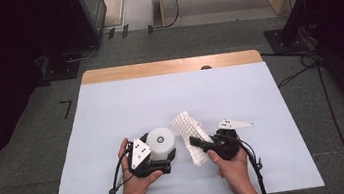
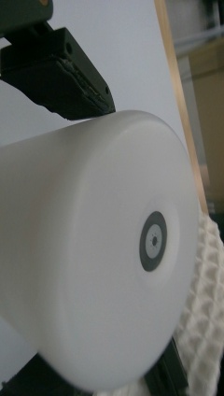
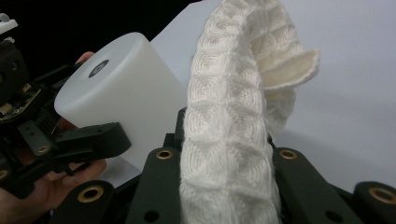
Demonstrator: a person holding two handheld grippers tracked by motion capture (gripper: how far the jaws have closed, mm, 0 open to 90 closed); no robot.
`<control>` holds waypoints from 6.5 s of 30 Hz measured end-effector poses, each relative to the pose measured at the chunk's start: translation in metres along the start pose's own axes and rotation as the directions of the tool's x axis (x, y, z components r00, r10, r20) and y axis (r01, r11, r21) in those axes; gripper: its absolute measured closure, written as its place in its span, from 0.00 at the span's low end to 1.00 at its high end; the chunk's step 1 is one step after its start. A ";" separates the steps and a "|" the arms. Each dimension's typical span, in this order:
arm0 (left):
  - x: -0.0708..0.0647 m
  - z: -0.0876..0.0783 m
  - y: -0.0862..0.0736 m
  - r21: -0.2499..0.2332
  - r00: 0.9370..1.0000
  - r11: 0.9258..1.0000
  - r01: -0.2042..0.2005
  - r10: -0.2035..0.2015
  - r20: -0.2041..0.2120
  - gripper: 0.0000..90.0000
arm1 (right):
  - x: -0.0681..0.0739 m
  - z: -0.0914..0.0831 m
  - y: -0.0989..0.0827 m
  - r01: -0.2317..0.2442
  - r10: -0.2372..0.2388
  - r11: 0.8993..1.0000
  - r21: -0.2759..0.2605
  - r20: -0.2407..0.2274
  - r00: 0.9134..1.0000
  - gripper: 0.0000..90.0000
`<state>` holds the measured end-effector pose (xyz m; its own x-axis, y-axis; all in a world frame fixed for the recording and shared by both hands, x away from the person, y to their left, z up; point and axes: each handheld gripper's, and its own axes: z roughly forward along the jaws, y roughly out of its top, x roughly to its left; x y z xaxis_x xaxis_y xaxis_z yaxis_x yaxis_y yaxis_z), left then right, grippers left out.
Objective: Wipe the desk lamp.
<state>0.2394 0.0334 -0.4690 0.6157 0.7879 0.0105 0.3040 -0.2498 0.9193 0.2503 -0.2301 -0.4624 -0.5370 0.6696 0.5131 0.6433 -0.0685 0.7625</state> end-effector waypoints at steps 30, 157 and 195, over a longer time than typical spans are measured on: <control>0.010 -0.008 0.009 -0.066 0.967 0.997 -0.027 0.042 0.251 0.09 | 0.024 0.011 -0.003 0.065 -0.064 0.998 0.018 -0.040 0.997 0.82; 0.007 -0.011 0.007 -0.061 0.968 0.997 -0.045 0.059 0.242 0.10 | 0.043 -0.009 0.014 0.110 -0.118 0.990 -0.086 -0.101 0.988 0.82; -0.020 -0.002 -0.007 0.017 0.983 0.999 0.038 -0.034 -0.183 0.06 | 0.012 0.007 -0.002 0.059 -0.059 0.998 0.008 -0.003 0.998 0.82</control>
<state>0.2240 0.0207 -0.4748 0.4620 0.8854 0.0510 0.3390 -0.2295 0.9124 0.2468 -0.2165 -0.4603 -0.5757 0.6700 0.4686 0.6149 -0.0231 0.7883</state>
